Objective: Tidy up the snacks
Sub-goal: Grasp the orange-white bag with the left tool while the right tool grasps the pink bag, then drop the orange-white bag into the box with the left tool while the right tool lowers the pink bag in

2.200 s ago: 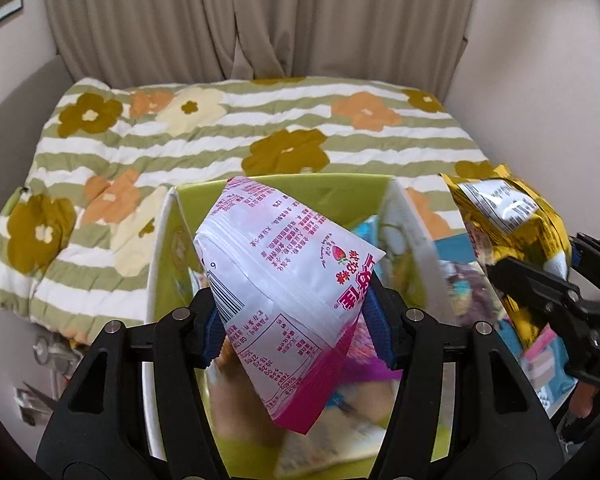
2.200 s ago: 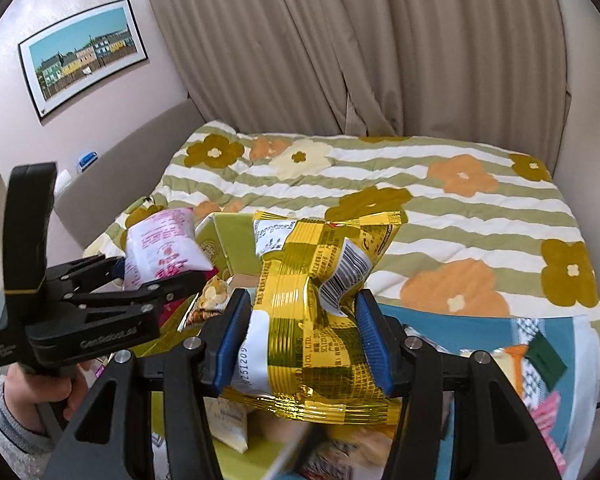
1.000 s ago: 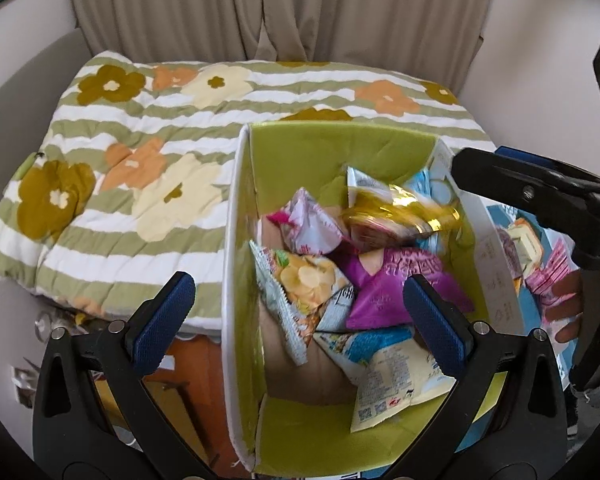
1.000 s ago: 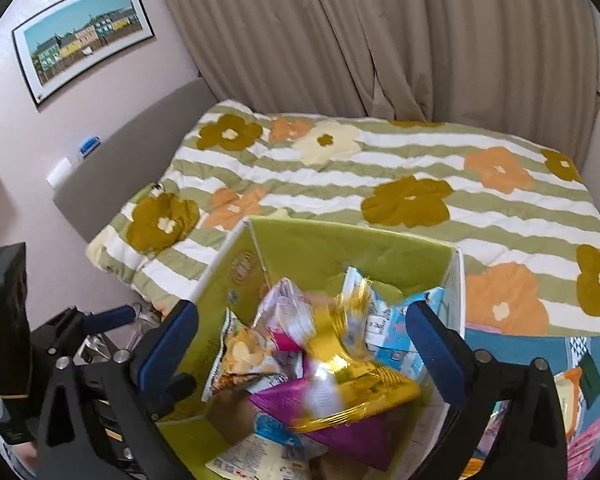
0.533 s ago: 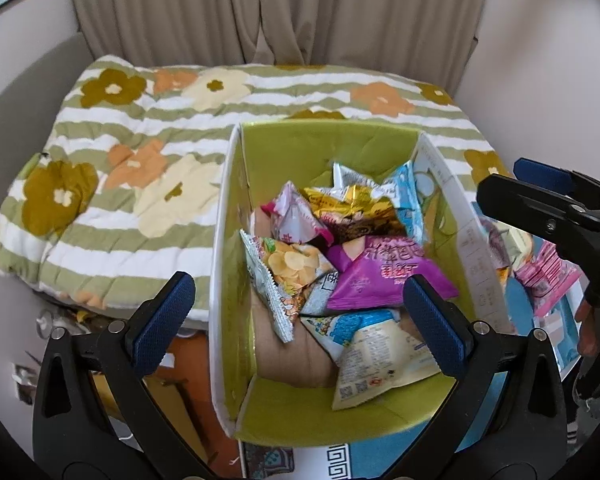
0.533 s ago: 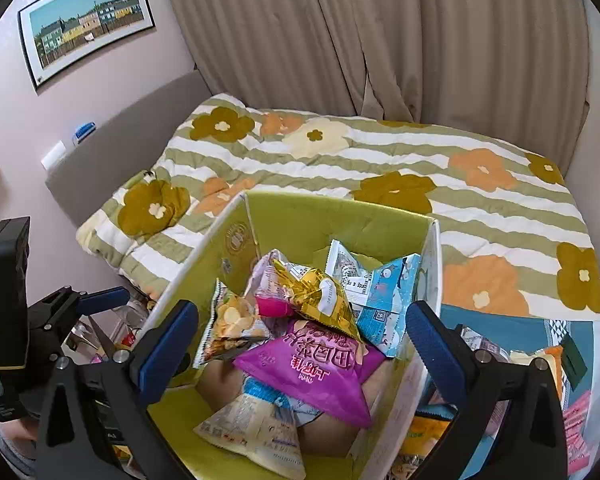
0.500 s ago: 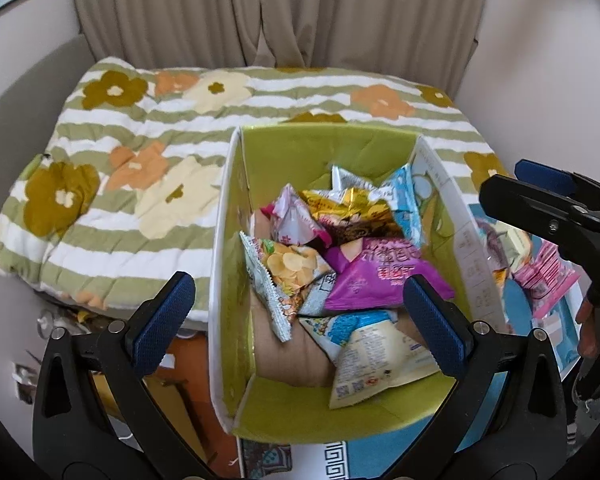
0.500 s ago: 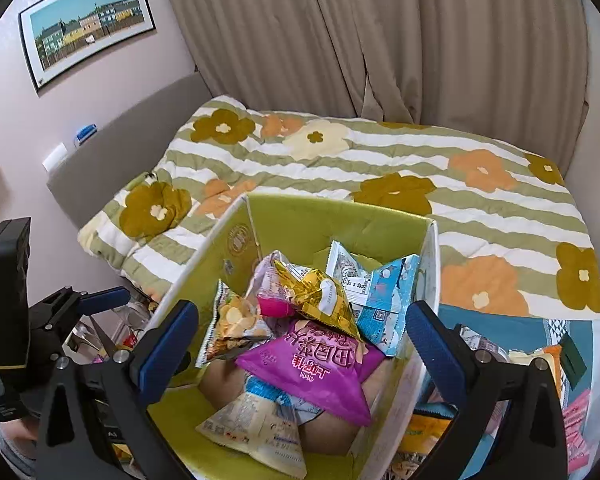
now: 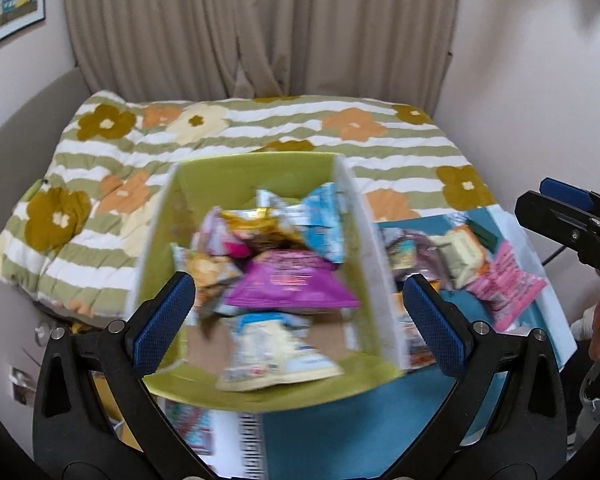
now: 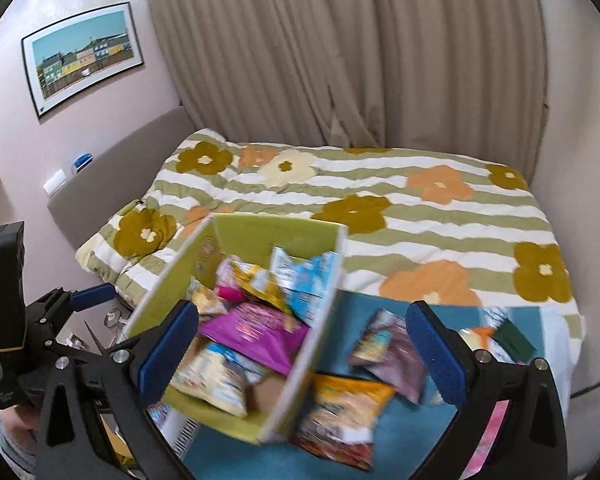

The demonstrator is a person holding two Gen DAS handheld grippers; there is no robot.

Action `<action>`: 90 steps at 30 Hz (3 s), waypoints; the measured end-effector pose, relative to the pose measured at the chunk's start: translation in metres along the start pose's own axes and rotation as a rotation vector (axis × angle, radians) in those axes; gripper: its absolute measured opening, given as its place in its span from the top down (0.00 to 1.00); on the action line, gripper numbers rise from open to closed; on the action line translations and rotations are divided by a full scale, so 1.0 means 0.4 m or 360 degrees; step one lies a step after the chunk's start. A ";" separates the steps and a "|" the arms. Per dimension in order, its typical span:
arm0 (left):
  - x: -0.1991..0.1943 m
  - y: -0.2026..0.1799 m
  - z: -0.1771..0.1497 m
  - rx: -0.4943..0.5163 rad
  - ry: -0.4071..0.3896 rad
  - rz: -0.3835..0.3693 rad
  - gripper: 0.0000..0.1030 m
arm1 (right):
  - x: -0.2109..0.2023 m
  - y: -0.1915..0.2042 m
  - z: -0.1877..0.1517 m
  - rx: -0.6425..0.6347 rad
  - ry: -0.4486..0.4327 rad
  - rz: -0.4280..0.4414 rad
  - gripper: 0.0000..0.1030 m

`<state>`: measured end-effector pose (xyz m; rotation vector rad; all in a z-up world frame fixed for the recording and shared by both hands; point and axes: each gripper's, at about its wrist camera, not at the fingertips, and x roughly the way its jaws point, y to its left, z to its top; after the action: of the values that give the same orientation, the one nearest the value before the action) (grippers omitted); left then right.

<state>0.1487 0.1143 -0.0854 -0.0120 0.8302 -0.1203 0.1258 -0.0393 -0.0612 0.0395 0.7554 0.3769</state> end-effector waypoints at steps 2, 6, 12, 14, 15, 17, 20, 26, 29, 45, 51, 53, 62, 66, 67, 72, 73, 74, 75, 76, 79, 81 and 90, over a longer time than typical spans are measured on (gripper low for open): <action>0.000 -0.060 -0.007 0.0014 0.0002 -0.0015 0.00 | -0.036 -0.047 -0.020 0.0013 -0.0012 -0.0035 0.00; 0.005 -0.177 -0.030 0.0045 0.0016 -0.0024 0.00 | -0.097 -0.142 -0.054 0.0039 -0.0009 -0.0096 0.00; 0.022 -0.316 -0.078 0.0019 0.0037 -0.0002 0.00 | -0.157 -0.284 -0.103 0.0075 0.0006 -0.0128 0.00; 0.040 -0.353 -0.102 0.0003 0.0054 0.0032 0.00 | -0.165 -0.330 -0.124 0.0069 0.0026 -0.0135 0.00; 0.051 -0.369 -0.111 -0.0008 0.0067 0.0044 0.00 | -0.166 -0.349 -0.135 0.0067 0.0038 -0.0135 0.00; 0.074 -0.399 -0.137 -0.0025 0.0094 0.0074 0.00 | -0.158 -0.390 -0.160 0.0068 0.0073 -0.0124 0.00; 0.115 -0.433 -0.172 -0.0029 0.0131 0.0138 0.00 | -0.133 -0.446 -0.195 0.0076 0.0130 -0.0101 0.00; 0.207 -0.468 -0.217 -0.0005 0.0175 0.0271 0.00 | -0.066 -0.514 -0.249 0.0097 0.0214 -0.0059 0.00; 0.269 -0.480 -0.232 0.0015 0.0228 0.0305 0.00 | -0.029 -0.529 -0.275 0.0081 0.0256 -0.0047 0.00; 0.468 -0.478 -0.245 0.0207 0.0423 0.0565 0.00 | 0.157 -0.558 -0.343 0.0031 0.0447 -0.0004 0.00; 0.484 -0.478 -0.245 0.0261 0.0450 0.0587 0.07 | 0.186 -0.557 -0.349 0.0008 0.0466 -0.0002 0.00; 0.491 -0.470 -0.243 0.0266 0.0469 0.0601 0.20 | 0.192 -0.558 -0.349 0.0003 0.0466 0.0000 0.00; 0.481 -0.444 -0.246 0.0271 0.0489 0.0550 0.45 | 0.217 -0.560 -0.360 -0.0008 0.0481 -0.0016 0.00; 0.463 -0.449 -0.254 0.0273 0.0494 0.0498 0.48 | 0.227 -0.569 -0.371 0.0016 0.0490 -0.0022 0.00; 0.457 -0.451 -0.256 0.0268 0.0495 0.0483 0.49 | 0.227 -0.571 -0.374 0.0018 0.0489 -0.0022 0.04; 0.438 -0.458 -0.264 0.0253 0.0500 0.0432 0.50 | 0.216 -0.583 -0.381 0.0059 0.0502 -0.0006 0.28; 0.431 -0.461 -0.266 0.0254 0.0498 0.0422 0.51 | 0.212 -0.583 -0.380 0.0063 0.0502 -0.0017 0.30; 0.423 -0.465 -0.268 0.0253 0.0495 0.0413 0.51 | 0.208 -0.584 -0.381 0.0063 0.0499 -0.0016 0.40; 0.412 -0.470 -0.269 0.0253 0.0486 0.0405 0.51 | 0.201 -0.584 -0.381 0.0068 0.0491 -0.0009 0.44; 0.401 -0.475 -0.271 0.0253 0.0477 0.0401 0.51 | 0.192 -0.583 -0.381 0.0067 0.0480 -0.0020 0.44; 0.367 -0.481 -0.268 0.0246 0.0446 0.0378 0.51 | 0.159 -0.581 -0.380 0.0080 0.0441 -0.0030 0.45; 0.344 -0.484 -0.263 0.0241 0.0422 0.0365 0.51 | 0.134 -0.578 -0.376 0.0087 0.0409 -0.0045 0.46; 0.170 -0.503 -0.212 0.0213 0.0256 0.0284 0.51 | -0.006 -0.544 -0.334 0.0097 0.0244 -0.0078 0.46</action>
<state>0.1114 -0.0898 -0.1811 0.1994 0.9781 -0.0079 0.1035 -0.2562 -0.1941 0.0495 0.9176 0.3128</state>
